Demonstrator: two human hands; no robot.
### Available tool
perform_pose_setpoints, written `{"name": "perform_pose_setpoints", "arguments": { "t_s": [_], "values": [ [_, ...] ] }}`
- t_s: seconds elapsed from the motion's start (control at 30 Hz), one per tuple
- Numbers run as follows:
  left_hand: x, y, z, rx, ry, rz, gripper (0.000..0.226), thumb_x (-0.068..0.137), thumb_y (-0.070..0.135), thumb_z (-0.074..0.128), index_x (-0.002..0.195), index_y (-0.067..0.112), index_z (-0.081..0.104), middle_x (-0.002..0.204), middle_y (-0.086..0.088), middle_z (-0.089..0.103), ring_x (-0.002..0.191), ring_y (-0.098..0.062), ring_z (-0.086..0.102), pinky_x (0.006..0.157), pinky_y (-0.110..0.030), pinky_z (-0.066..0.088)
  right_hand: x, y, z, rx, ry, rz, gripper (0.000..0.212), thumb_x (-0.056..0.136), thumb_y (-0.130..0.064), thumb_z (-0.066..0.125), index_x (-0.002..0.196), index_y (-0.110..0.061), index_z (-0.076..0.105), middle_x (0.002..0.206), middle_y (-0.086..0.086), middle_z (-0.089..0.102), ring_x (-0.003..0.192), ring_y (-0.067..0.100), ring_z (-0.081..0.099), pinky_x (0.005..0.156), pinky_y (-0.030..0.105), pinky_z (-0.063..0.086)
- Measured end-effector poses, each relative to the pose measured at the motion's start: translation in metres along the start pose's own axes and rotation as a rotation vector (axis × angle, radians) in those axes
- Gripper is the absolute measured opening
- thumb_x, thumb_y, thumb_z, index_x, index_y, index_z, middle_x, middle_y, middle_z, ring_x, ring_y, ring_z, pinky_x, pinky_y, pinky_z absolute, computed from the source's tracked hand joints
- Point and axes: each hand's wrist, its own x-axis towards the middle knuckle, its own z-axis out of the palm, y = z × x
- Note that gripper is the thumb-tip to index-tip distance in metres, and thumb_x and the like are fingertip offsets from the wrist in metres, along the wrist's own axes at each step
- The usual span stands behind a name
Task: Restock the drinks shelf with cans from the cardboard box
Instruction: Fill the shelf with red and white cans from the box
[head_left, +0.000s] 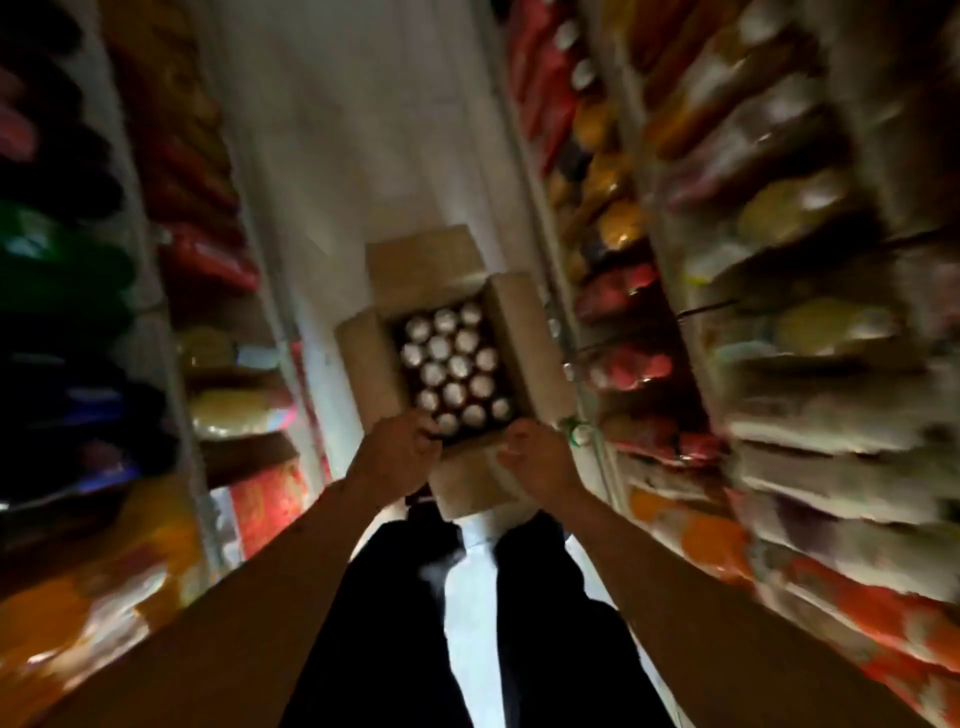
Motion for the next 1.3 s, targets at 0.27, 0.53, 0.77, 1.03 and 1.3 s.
{"name": "perform_pose_setpoints", "arguments": {
  "t_s": [0.27,0.53,0.77,1.03,1.3],
  "values": [
    [0.089,-0.133,0.082,-0.022,0.08,-0.156,0.02,0.085,0.024,0.068,0.104,0.018,0.067,0.093,-0.002,0.072,0.092,-0.023,0.067,0.082,-0.031,0.05,0.176,0.076,0.141,-0.36,-0.164,0.022,0.041,0.077,-0.029,0.075,0.109,-0.007,0.065,0.113,0.017,0.067,0.109,0.035,0.061,0.09,0.037,0.047],
    [0.163,-0.184,0.133,-0.108,0.147,-0.087,0.029,0.087,0.038,0.067,0.115,0.032,0.06,0.104,0.007,0.067,0.102,-0.017,0.062,0.081,-0.024,0.043,0.27,0.106,0.247,-0.571,-0.238,0.049,0.032,0.1,-0.025,0.043,0.121,-0.01,0.062,0.13,0.014,0.059,0.123,0.033,0.053,0.102,0.038,0.042],
    [0.166,-0.199,0.136,-0.215,0.189,-0.023,0.018,0.084,0.027,0.071,0.101,0.029,0.066,0.06,0.014,0.053,0.062,0.003,0.053,0.066,-0.02,0.041,0.291,0.117,0.267,-0.515,-0.143,0.142,0.029,0.096,-0.029,0.05,0.108,-0.008,0.066,0.117,0.014,0.066,0.112,0.031,0.061,0.094,0.039,0.049],
    [0.143,-0.147,0.1,-0.095,0.024,-0.026,0.059,0.078,0.029,0.076,0.131,0.023,0.05,0.115,0.0,0.06,0.11,-0.019,0.059,0.094,-0.034,0.047,0.211,0.066,0.161,-0.235,-0.113,0.195,0.041,0.062,-0.058,0.069,0.072,-0.017,0.069,0.079,0.003,0.073,0.081,0.022,0.071,0.067,0.03,0.056],
    [0.067,0.033,-0.012,0.034,-0.079,0.408,0.11,0.051,0.042,0.09,0.145,0.023,0.037,0.146,-0.003,0.043,0.134,-0.022,0.041,0.111,-0.041,0.036,0.027,-0.077,-0.066,0.237,0.071,0.121,0.029,0.063,-0.037,0.088,0.057,-0.016,0.069,0.041,-0.008,0.055,0.04,0.0,0.05,0.044,0.022,0.039]
  ]
}}
